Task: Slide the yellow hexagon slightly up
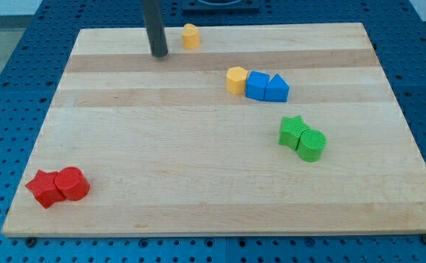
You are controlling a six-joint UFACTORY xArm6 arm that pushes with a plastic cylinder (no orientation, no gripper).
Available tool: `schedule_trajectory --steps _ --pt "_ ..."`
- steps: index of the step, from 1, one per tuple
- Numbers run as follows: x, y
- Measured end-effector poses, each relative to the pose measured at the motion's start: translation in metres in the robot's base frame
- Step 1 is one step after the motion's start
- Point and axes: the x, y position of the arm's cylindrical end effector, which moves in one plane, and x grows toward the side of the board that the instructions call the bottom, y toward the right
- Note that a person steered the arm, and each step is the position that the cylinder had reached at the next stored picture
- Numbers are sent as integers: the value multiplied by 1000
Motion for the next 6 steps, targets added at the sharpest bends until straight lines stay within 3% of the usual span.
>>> schedule_trajectory --steps 1,2,4,5,6 --pt "68 7" --pt "107 46" --pt "84 146" --pt "34 155" --pt "13 153"
